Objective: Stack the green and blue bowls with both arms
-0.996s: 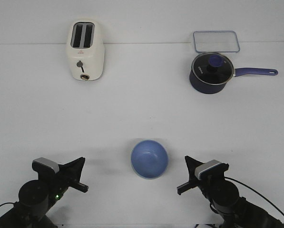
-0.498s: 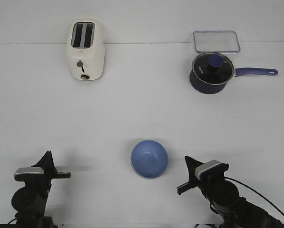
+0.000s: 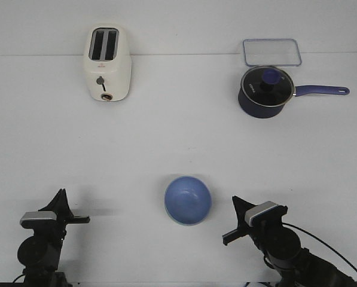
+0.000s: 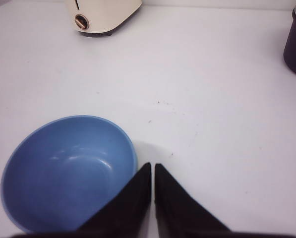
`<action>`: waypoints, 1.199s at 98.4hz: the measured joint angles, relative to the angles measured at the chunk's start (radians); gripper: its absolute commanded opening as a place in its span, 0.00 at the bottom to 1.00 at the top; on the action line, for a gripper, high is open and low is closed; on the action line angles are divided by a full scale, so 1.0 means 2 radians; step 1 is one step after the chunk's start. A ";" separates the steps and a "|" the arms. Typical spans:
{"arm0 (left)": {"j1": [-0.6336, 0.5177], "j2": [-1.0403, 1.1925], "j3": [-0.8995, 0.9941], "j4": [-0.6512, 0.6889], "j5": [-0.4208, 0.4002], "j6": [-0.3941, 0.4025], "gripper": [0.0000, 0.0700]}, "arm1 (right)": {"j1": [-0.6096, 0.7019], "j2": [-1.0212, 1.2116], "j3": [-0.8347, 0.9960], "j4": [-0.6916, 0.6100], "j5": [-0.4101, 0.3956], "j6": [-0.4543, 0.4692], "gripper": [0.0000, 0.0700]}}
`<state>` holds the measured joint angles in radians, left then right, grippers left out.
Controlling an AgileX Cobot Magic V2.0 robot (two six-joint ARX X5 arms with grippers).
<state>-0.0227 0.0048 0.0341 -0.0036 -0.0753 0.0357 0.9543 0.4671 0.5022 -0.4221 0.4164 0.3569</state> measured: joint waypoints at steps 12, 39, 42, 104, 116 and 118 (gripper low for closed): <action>0.000 0.000 0.000 0.000 0.000 0.000 0.02 | 0.000 0.000 0.000 0.000 0.000 0.000 0.02; 0.000 0.000 0.000 0.000 0.000 0.000 0.02 | 0.000 0.000 0.000 0.000 0.000 0.000 0.02; 0.000 0.000 0.000 0.000 0.000 0.000 0.02 | 0.000 0.000 0.000 0.000 0.000 0.000 0.02; 0.000 0.000 0.000 0.000 0.000 0.000 0.02 | -0.384 -0.132 -0.140 0.126 -0.166 -0.153 0.02; 0.000 0.000 0.000 0.000 0.000 0.000 0.02 | -0.454 -0.193 -0.190 0.130 -0.194 -0.166 0.02; 0.000 0.000 0.000 0.000 0.000 0.000 0.02 | -0.459 -0.200 -0.197 0.132 -0.194 -0.167 0.02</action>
<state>-0.0227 0.0048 0.0341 -0.0040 -0.0753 0.0357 0.0368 0.0666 0.1078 -0.1589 0.0277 0.0227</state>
